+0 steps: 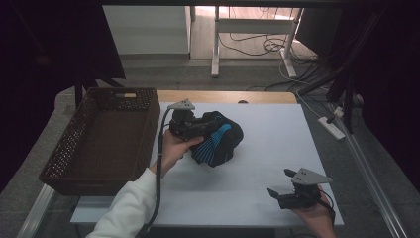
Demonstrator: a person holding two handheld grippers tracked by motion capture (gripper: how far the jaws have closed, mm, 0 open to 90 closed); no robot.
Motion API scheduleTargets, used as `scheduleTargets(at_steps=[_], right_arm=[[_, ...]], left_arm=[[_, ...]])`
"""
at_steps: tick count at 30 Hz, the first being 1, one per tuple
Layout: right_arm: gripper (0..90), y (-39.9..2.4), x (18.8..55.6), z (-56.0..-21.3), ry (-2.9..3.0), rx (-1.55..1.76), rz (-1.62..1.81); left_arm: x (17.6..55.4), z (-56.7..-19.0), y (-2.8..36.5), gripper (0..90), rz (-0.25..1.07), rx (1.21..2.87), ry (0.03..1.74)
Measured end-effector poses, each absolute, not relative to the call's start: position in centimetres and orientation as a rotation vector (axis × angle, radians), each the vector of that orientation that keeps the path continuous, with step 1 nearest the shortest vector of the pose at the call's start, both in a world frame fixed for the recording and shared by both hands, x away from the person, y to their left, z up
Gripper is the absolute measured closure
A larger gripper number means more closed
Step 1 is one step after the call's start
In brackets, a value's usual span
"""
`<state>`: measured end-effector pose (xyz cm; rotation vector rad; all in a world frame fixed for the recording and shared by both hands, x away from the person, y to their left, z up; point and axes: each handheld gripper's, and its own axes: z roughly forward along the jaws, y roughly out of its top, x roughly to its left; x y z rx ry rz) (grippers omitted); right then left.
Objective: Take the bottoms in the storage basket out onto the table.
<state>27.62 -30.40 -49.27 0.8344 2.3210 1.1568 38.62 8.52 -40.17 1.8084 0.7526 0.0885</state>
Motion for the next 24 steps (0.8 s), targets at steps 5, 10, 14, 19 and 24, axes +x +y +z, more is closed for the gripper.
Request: scheduleTargets(at_steps=[5, 10, 14, 19, 24], right_arm=[[9.5, -30.4, 27.6, -49.3, 2.323, 0.833, 1.152], [9.5, -30.5, 27.7, -49.4, 2.326, 0.837, 1.151], [9.5, -30.4, 27.6, -49.4, 2.327, 0.836, 1.149], [9.5, -30.4, 27.7, -49.5, 2.333, 0.844, 1.138], [9.5, -30.3, 27.7, -49.6, 2.334, 0.842, 1.134]], left_arm=[[38.9, -41.5, 8.1, 77.8, 0.1, 1.853, 0.762], [38.9, -42.8, 7.5, 77.8, 0.087, 1.9, 0.762], [38.7, -43.4, 7.2, 77.7, 0.072, 1.91, 0.754], [38.3, -44.2, 6.9, 77.5, 0.052, 1.937, 0.738], [38.3, -45.3, 6.4, 77.5, 0.041, 1.964, 0.744]])
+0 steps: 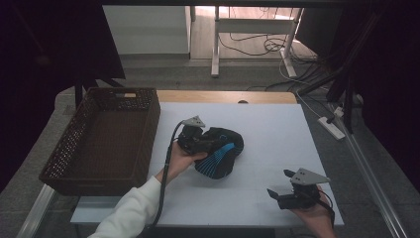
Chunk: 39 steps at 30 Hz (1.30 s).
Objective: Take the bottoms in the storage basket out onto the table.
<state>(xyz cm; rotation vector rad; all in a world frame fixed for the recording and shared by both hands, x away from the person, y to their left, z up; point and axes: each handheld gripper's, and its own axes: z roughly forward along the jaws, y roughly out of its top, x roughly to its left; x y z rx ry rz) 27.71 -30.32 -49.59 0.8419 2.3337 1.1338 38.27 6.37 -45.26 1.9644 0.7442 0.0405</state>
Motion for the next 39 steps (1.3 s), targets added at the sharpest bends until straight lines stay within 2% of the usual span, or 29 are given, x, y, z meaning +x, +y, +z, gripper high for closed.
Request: scheduleTargets(at_steps=[25, 39], right_arm=[[9.5, -30.4, 27.7, -49.5, 2.335, 0.843, 1.133], [9.5, -30.5, 27.7, -49.5, 2.332, 0.843, 1.135]], left_arm=[[38.8, -49.5, 3.8, 76.6, -0.028, 2.103, 0.767], [38.8, -50.0, 3.5, 72.6, -0.02, 2.122, 0.767]])
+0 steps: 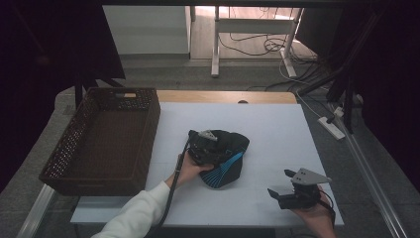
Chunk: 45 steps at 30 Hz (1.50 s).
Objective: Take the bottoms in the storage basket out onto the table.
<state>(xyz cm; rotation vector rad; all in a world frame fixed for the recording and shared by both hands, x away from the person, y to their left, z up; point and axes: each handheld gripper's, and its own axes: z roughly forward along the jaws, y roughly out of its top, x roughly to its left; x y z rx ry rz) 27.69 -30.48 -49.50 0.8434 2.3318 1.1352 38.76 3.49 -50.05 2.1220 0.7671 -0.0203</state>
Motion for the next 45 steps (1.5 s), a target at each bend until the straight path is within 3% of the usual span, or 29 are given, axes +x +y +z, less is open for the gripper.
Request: scheduleTargets(at_steps=[6, 11, 17, 30, 45], right_arm=[[9.5, -30.5, 27.7, -49.5, 2.324, 0.843, 1.146], [9.5, -30.6, 27.6, -49.4, 2.322, 0.84, 1.149], [9.5, -30.8, 27.6, -49.2, 2.312, 0.848, 1.166], [9.5, -30.8, 27.9, -49.3, 2.312, 0.845, 1.192], [9.5, -30.1, 27.8, -49.1, 2.319, 0.82, 1.185]], left_arm=[[38.6, -49.4, 3.7, 59.4, 0.019, 2.118, 0.748], [37.9, -47.9, 4.2, 42.7, 0.079, 2.073, 0.758], [37.1, -46.2, 5.7, 34.3, 0.074, 2.046, 0.748], [36.8, -45.2, 7.1, 29.8, 0.117, 2.003, 0.759], [33.8, -42.3, 10.2, 28.2, 0.162, 1.949, 0.752]])
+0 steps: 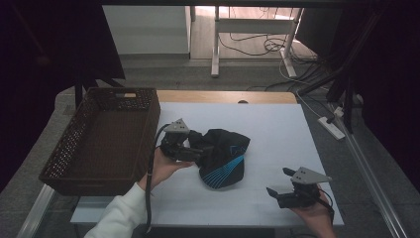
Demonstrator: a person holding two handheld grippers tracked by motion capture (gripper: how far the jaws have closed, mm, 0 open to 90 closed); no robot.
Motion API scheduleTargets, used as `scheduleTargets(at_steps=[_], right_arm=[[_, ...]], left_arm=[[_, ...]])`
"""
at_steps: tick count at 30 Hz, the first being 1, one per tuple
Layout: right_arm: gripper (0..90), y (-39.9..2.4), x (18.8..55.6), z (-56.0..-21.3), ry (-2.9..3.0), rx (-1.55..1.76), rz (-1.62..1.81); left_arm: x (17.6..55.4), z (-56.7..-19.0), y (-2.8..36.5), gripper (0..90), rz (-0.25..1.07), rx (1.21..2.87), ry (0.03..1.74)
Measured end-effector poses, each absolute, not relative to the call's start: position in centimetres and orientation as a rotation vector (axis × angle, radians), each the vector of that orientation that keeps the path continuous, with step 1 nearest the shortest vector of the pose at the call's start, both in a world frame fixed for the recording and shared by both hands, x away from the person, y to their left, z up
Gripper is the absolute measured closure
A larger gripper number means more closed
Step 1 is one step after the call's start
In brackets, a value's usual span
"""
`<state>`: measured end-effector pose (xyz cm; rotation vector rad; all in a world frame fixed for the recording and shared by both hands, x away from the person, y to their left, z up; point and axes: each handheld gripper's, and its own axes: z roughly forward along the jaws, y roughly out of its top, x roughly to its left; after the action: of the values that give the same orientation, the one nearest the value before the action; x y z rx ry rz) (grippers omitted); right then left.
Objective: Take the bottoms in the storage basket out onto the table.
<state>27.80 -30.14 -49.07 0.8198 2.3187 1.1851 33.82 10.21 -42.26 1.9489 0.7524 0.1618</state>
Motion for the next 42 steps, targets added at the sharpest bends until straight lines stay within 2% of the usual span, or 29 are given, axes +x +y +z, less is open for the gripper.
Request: scheduleTargets(at_steps=[23, 42], right_arm=[[9.5, -30.3, 27.8, -49.0, 2.315, 0.822, 1.183], [9.5, -30.3, 27.7, -49.0, 2.31, 0.829, 1.18]], left_arm=[[29.1, -41.5, 15.5, 25.3, 0.259, 1.954, 0.836], [23.8, -42.7, 22.2, 23.5, 0.349, 1.899, 0.972]])
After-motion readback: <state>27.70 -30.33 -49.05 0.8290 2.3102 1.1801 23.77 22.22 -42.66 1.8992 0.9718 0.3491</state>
